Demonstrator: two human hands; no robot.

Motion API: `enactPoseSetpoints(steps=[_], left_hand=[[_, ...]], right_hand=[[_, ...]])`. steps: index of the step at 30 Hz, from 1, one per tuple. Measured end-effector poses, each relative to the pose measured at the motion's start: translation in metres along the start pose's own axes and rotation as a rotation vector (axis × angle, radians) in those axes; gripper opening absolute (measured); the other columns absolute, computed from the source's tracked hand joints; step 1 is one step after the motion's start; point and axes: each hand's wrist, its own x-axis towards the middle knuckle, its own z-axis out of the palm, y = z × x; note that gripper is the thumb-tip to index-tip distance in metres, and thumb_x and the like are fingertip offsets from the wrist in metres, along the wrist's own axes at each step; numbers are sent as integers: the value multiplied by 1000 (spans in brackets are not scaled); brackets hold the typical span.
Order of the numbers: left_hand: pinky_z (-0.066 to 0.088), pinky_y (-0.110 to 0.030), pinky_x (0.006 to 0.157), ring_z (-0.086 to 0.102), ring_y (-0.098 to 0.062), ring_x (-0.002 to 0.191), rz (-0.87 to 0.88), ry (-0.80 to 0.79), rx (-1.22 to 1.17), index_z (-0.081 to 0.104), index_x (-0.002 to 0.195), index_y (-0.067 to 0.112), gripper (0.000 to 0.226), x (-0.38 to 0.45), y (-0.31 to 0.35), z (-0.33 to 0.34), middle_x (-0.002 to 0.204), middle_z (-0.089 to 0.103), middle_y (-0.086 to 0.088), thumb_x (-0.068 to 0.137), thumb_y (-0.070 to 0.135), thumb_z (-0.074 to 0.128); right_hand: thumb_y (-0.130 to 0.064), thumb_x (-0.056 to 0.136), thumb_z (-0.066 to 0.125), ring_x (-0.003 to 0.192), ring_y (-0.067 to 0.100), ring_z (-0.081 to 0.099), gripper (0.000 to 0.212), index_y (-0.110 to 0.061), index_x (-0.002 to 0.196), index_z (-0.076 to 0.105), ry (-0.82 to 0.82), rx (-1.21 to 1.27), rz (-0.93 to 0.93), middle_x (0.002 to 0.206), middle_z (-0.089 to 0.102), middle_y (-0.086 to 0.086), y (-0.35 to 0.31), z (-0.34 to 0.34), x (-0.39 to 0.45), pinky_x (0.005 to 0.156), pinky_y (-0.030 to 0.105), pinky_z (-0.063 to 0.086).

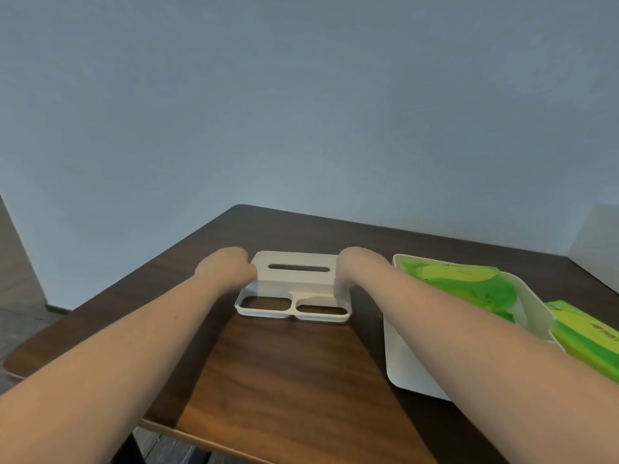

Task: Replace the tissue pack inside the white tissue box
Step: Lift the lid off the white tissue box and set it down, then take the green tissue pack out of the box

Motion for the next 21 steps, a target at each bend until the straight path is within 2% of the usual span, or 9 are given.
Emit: enactPoseSetpoints(steps=[1, 3, 5, 8, 11, 13, 15, 19, 21], left_hand=[[38, -28, 59, 52, -21, 71, -4, -4, 27, 51, 71, 15, 19, 0, 0, 2, 74, 55, -2, 87, 17, 41], [40, -29, 63, 54, -22, 74, -24, 20, 79, 50, 71, 16, 21, -2, 4, 3, 77, 56, -1, 89, 20, 39], [44, -30, 67, 58, -23, 82, -38, 90, 139, 54, 87, 16, 20, -7, 10, 2, 86, 58, -1, 93, 25, 37], [45, -31, 65, 59, -21, 82, -24, 168, 181, 53, 110, 15, 25, -14, 21, -4, 83, 56, 1, 96, 29, 37], [43, -29, 63, 58, -20, 81, 5, 155, 188, 54, 107, 17, 21, -21, 33, -11, 78, 52, 3, 95, 25, 39], [43, -29, 64, 57, -21, 81, 23, 138, 173, 52, 98, 18, 15, -28, 44, -16, 75, 49, 5, 93, 24, 39], [42, -29, 64, 56, -21, 79, 53, 118, 147, 50, 92, 17, 13, -36, 56, -21, 73, 49, 5, 92, 24, 39], [38, -26, 60, 51, -20, 70, 136, 82, 13, 49, 81, 14, 13, -54, 89, -29, 72, 51, 2, 88, 22, 42], [38, -28, 61, 50, -20, 68, 176, 33, -122, 50, 77, 12, 15, -64, 111, -31, 74, 54, -1, 87, 22, 44]], right_hand=[[-26, 73, 78, 105, 31, 58, 62, -11, 129, 54, -11, -13, -1, 106, 48, 7, 0, 1, 0, 89, 38, 51], [-22, 76, 76, 96, 31, 57, 55, -11, 126, 56, -7, -17, -10, 103, 49, 7, 1, 1, -2, 82, 36, 50], [-13, 85, 63, 87, 29, 52, 37, -7, 121, 58, 35, -16, -42, 91, 51, 8, 1, 0, -3, 74, 35, 45], [-1, 88, 48, 74, 25, 53, 9, 0, 87, 57, 126, -17, -76, 72, 44, 9, 4, -5, -12, 71, 32, 43], [1, 84, 47, 55, 20, 46, 23, -5, 62, 46, 182, 29, -78, 67, 46, 8, 11, -11, -29, 55, 29, 40], [1, 83, 47, 55, 20, 46, 22, -8, 62, 45, 237, 80, -84, 67, 47, 6, 18, -14, -41, 49, 27, 36], [-2, 85, 46, 66, 24, 52, 19, -9, 67, 47, 322, 172, -104, 71, 49, 4, 28, -16, -50, 51, 27, 36], [-12, 90, 48, 86, 28, 57, 13, -13, 94, 60, 500, 312, -99, 97, 61, 5, 65, -25, -72, 63, 27, 39], [-11, 87, 47, 84, 27, 55, 13, -14, 94, 59, 545, 334, -54, 104, 64, 5, 93, -27, -83, 62, 26, 40]])
